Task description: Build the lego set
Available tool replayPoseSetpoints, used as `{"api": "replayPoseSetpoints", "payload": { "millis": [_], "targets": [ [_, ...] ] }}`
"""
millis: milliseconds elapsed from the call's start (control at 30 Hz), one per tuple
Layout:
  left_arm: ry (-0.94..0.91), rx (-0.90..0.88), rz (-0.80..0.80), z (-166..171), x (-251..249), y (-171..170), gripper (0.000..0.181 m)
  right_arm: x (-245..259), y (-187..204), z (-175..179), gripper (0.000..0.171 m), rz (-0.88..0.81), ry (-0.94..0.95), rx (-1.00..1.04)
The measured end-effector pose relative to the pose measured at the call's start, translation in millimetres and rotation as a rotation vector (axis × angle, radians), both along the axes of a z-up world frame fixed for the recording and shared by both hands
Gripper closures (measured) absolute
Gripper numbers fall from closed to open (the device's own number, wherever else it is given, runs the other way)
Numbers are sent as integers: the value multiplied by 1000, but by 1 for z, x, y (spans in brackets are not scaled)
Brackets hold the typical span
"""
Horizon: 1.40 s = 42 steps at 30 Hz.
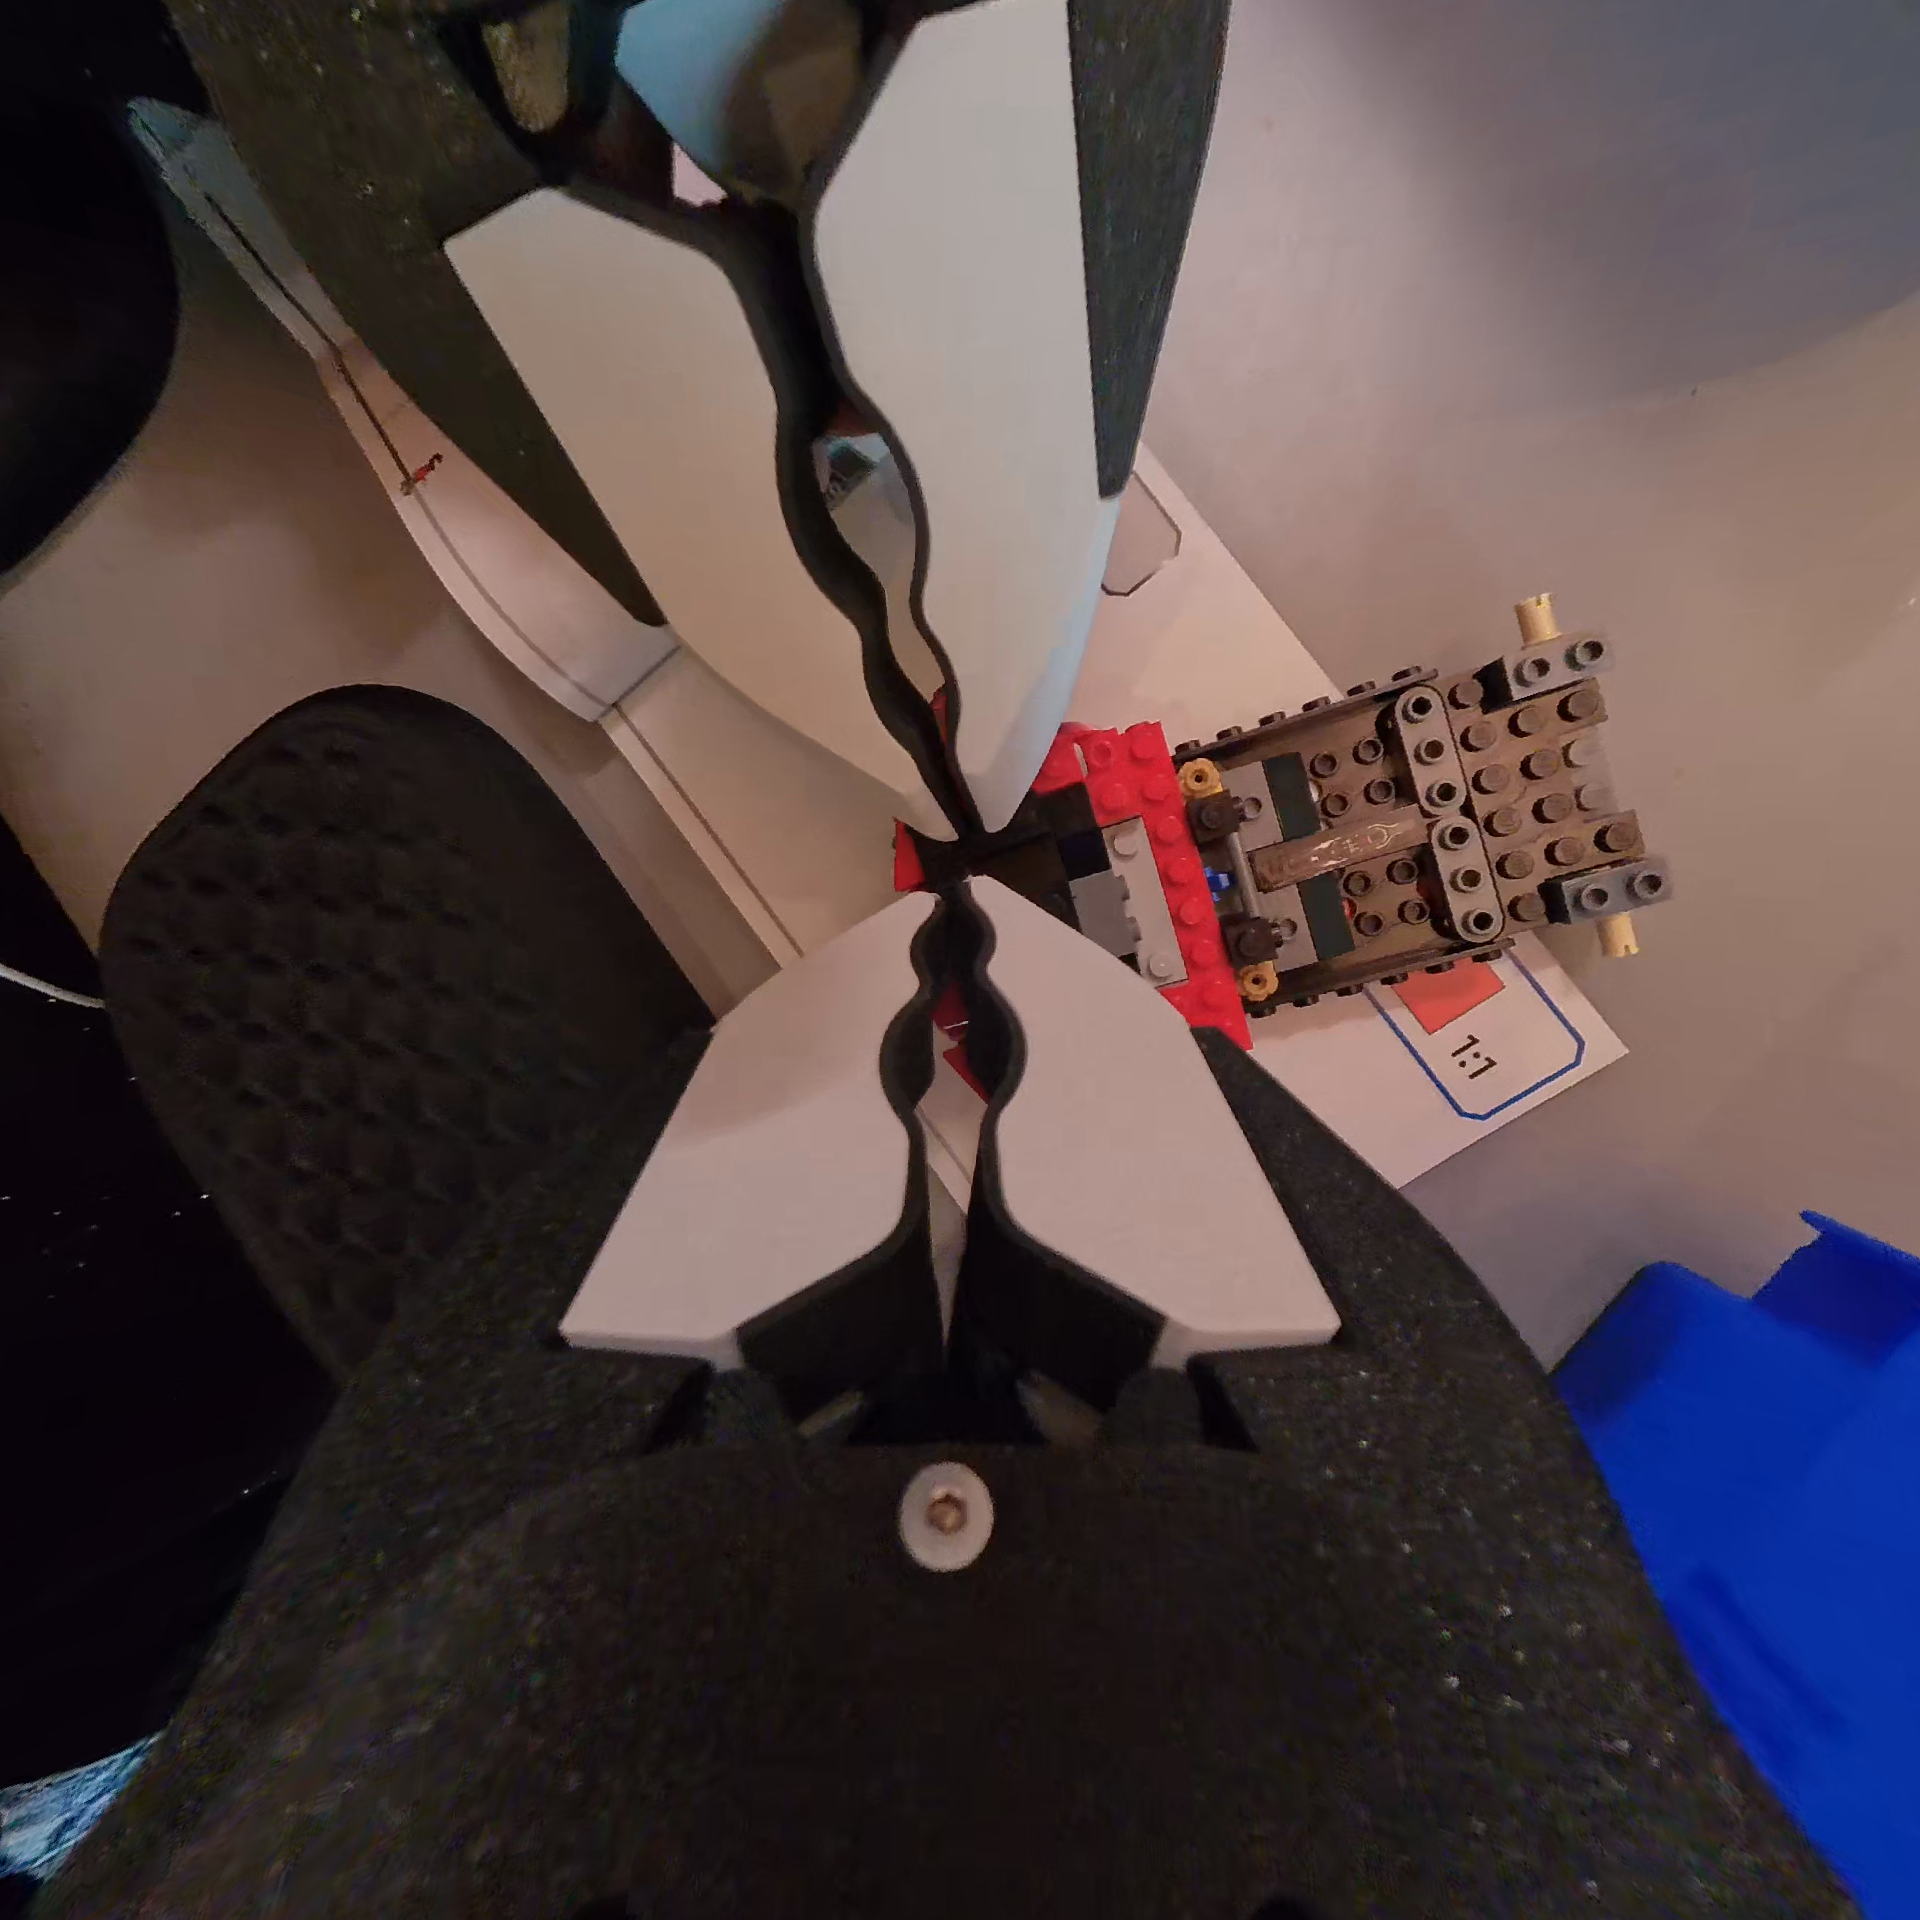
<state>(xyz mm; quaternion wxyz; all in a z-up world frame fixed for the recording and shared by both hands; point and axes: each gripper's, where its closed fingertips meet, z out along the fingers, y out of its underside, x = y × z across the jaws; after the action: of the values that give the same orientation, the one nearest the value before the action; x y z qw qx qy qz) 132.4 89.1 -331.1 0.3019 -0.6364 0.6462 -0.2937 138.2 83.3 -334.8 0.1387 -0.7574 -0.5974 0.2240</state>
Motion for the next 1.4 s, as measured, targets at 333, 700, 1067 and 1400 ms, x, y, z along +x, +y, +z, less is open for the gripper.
{"api": "replayPoseSetpoints", "payload": {
  "millis": [333, 700, 1067, 1400],
  "targets": [
    [32, 19, 6, 0, 0, 2, 181, 0, 2, 0, 171, 26, -5, 11],
    [61, 23, 8, 0, 0, 2, 181, 2, 7, 7, 171, 81, -23, 112],
    [68, 20, 10, -1, 0, 2, 181, 2, 5, 1, 171, 76, -62, 107],
    [56, -1, 13, -1, 0, 1, 181, 0, 4, 0, 171, 56, -20, 77]
  ]
}}
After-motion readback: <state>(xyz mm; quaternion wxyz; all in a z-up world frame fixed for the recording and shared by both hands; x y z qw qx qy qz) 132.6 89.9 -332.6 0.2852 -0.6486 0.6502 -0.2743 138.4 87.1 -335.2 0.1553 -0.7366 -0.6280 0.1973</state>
